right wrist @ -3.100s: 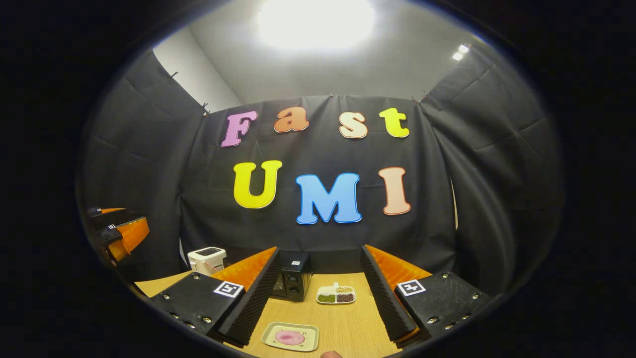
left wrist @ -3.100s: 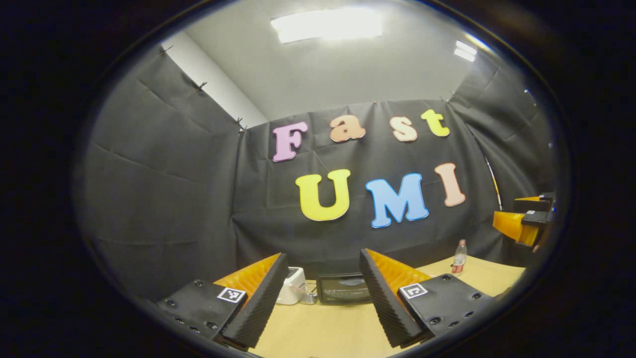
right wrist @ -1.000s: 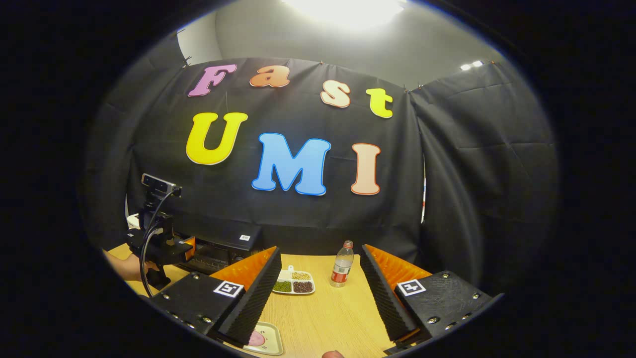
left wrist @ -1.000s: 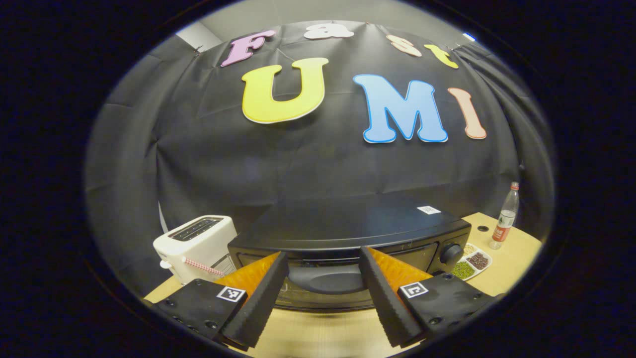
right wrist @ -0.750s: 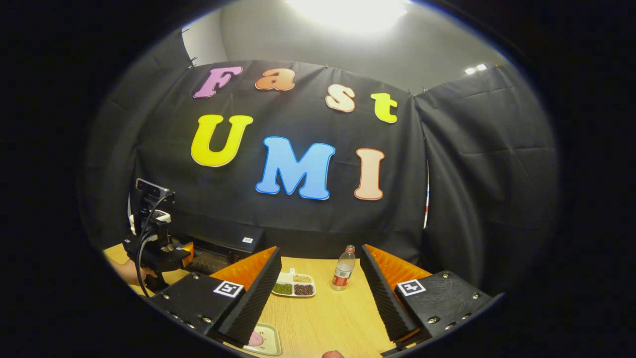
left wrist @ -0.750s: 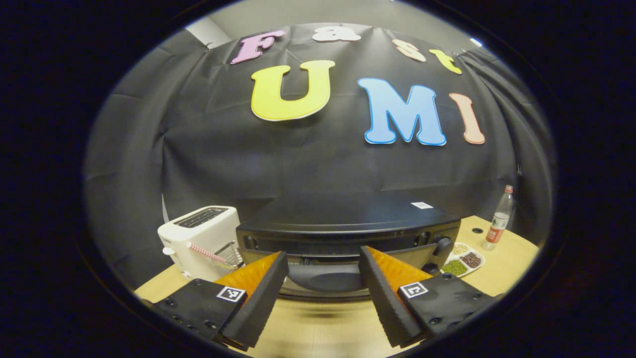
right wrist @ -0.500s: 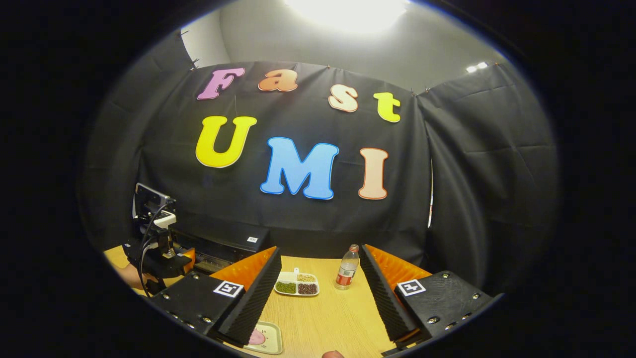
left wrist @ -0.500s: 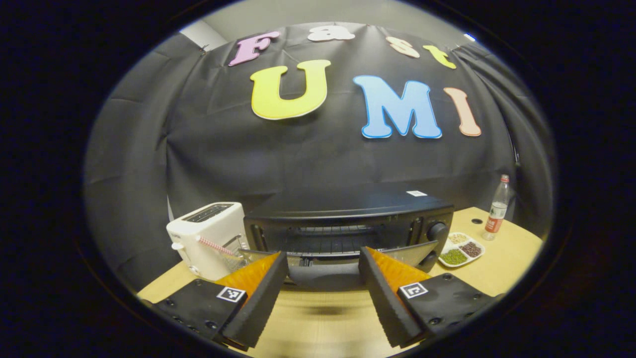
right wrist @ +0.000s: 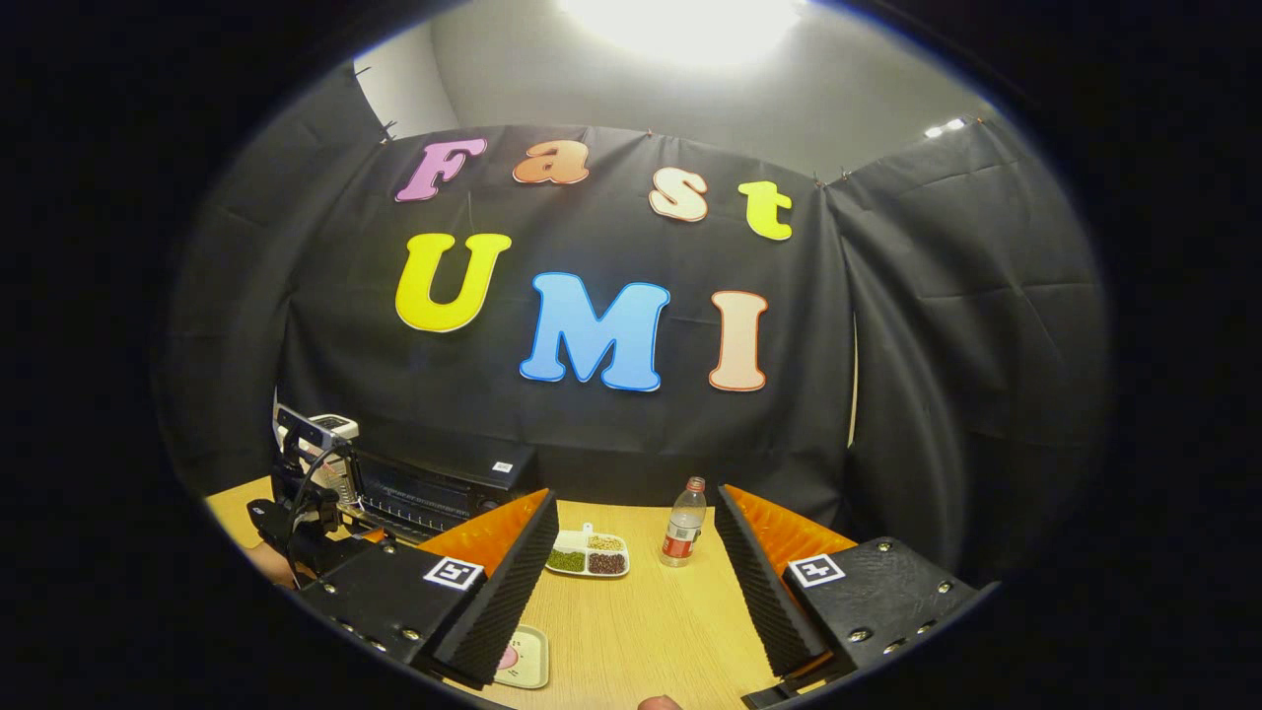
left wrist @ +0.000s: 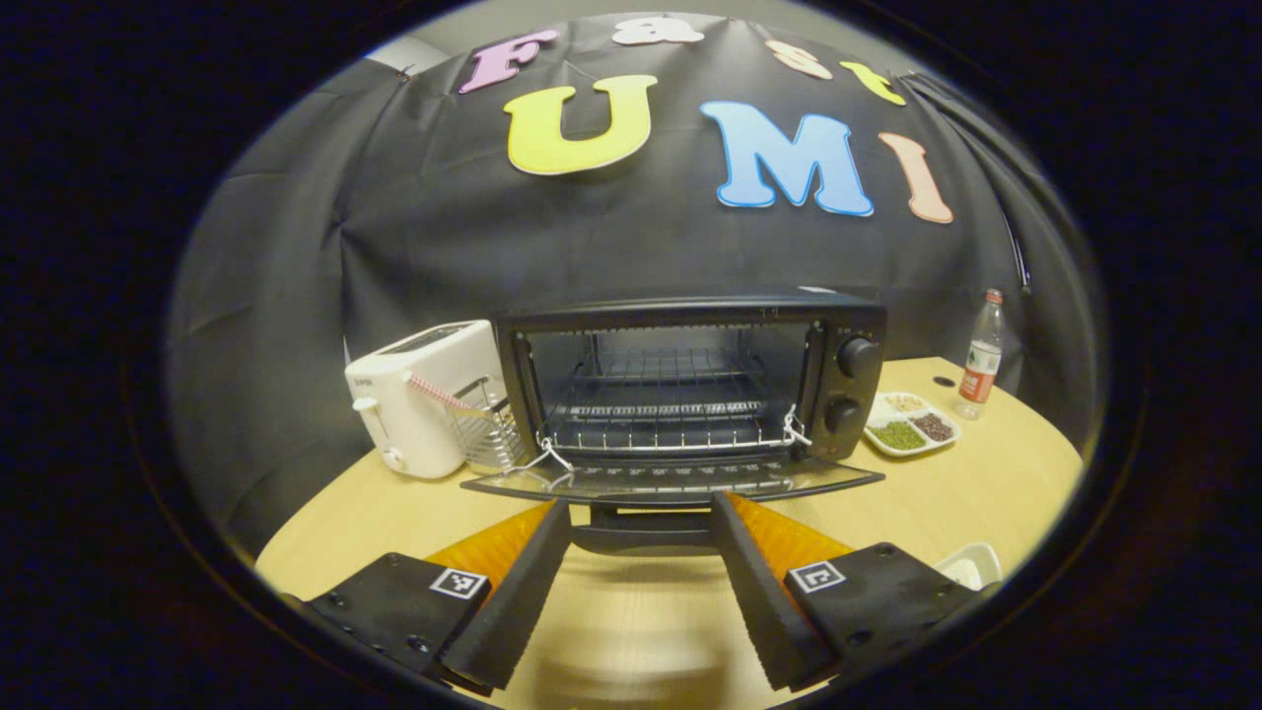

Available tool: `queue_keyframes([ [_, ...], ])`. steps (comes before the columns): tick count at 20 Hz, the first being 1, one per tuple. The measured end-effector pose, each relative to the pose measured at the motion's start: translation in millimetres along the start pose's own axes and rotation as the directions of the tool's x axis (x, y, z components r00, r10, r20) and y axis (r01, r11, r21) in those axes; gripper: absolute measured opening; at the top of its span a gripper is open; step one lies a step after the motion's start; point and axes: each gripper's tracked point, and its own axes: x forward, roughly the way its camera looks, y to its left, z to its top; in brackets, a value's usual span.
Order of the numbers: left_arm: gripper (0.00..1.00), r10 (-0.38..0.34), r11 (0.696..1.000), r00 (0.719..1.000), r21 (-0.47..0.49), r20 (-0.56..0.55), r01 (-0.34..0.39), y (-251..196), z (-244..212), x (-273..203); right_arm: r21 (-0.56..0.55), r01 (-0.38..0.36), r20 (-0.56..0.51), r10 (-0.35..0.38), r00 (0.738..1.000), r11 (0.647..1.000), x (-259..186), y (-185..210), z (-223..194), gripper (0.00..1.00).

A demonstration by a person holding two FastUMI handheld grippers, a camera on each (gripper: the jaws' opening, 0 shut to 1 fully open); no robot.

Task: Open the electric oven with the left hand, put the food in, and close the electric oven.

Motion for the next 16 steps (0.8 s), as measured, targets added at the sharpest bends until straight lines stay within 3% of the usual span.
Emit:
queue_keyframes([
  [1, 1.0, -0.001, 1.0, 1.0, 0.009, -0.023, 0.001, -1.4, -9.2, -2.4, 0.001, -0.004, -0.003, 0.004, 1.0, 1.0, -4.6, -1.9, -1.0, 0.97],
  [2, 0.95, -0.003, 1.0, 0.999, 0.015, -0.041, 0.004, -2.1, -16.4, -5.6, 0.006, -0.014, -0.009, 0.014, 1.0, 1.0, -5.0, 0.1, -2.6, 0.97],
  [4, 1.0, -0.013, 1.0, 0.999, 0.017, -0.039, 0.014, -4.4, -18.2, -20.3, 0.029, -0.046, -0.033, 0.047, 0.998, 0.999, -6.6, 5.7, -8.6, 0.97],
  [8, 0.91, -0.027, 0.999, 0.998, 0.021, 0.057, 0.026, -2.0, 15.1, -71.1, 0.09, -0.15, -0.146, 0.162, 0.976, 0.985, -1.5, 24.7, -38.0, 0.96],
  [9, 1.0, -0.027, 0.999, 0.995, 0.022, 0.091, 0.025, -0.1, 29.1, -85.4, 0.103, -0.18, -0.18, 0.197, 0.964, 0.978, 0.7, 30.5, -46.8, 0.97],
  [13, 1.0, -0.012, 0.999, 0.975, 0.036, 0.224, 0.004, 17.8, 84.7, -143.6, 0.167, -0.324, -0.327, 0.363, 0.873, 0.931, 2.9, 58.4, -89.8, 0.97],
  [16, 0.98, 0.01, 0.999, 0.956, 0.035, 0.294, -0.021, 31.9, 113.4, -187.8, 0.233, -0.398, -0.418, 0.461, 0.783, 0.887, 1.9, 76.2, -119.8, 0.97],
])
